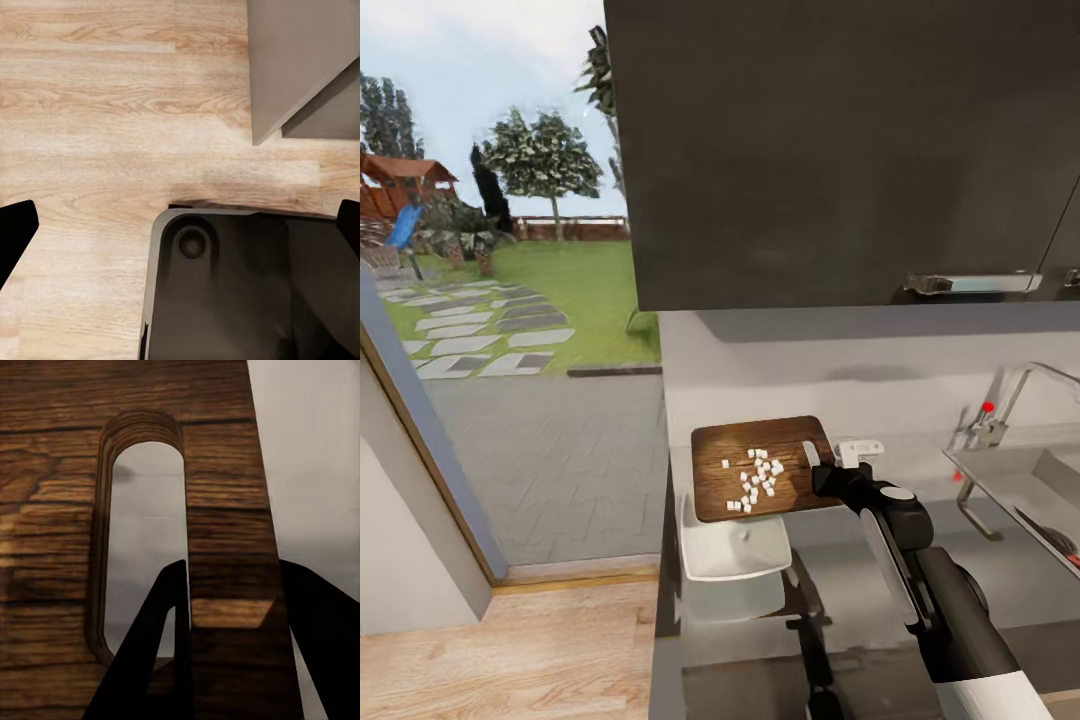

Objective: In the kitchen, take the Vidalia onion out of the sink, dice it on the chopping board with the paring knife, put the diced onion into the bowl on the countertop, then place both the paring knife and the chopping board into the sink.

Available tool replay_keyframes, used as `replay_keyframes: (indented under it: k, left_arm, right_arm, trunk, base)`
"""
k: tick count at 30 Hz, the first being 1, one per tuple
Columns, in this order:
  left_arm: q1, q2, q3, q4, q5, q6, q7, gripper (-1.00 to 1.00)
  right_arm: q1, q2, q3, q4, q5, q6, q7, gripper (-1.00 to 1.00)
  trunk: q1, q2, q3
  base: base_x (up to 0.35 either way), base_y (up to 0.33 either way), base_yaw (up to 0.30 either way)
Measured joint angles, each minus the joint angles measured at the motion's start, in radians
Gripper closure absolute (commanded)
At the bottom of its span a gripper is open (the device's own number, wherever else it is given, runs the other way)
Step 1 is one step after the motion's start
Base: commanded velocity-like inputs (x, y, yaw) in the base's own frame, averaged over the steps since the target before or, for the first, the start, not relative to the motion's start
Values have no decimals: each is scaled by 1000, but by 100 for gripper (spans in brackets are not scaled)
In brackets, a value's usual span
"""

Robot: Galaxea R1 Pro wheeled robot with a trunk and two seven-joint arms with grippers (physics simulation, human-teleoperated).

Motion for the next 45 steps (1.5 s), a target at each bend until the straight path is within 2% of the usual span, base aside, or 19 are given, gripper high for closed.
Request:
replay_keyframes:
  k: [11, 23, 30, 37, 42, 45]
  left_arm:
    - [0, 0, 0, 0, 0, -1, 0, -100]
    - [0, 0, 0, -1, 0, 0, 0, -100]
    - [0, 0, 0, -4, 0, 0, 0, -100]
    - [0, 0, -1, -3, 0, 0, 0, -100]
    - [0, 0, -1, -4, 0, 0, 0, -100]
    - [0, 0, -1, -3, 0, 0, 0, -100]
  right_arm:
    - [0, 6, 3, 53, -2, -16, 4, 100]
    - [0, 12, 4, 98, -2, -137, 8, 100]
    - [0, 14, 6, 161, -1, -209, 8, 100]
    - [1, 30, 8, 197, -3, -276, 10, 100]
    - [1, 41, 53, 198, -6, -338, 11, 100]
    - [1, 42, 61, 198, -2, -362, 12, 100]
  trunk:
    - [0, 0, 0]
    - [0, 0, 0]
    - [0, 0, 0]
    - [0, 0, 0]
    - [0, 0, 0]
    - [0, 0, 0]
  base:
    - [0, 0, 0]
    - [0, 0, 0]
    - [0, 0, 0]
    - [0, 0, 0]
    - [0, 0, 0]
    - [0, 0, 0]
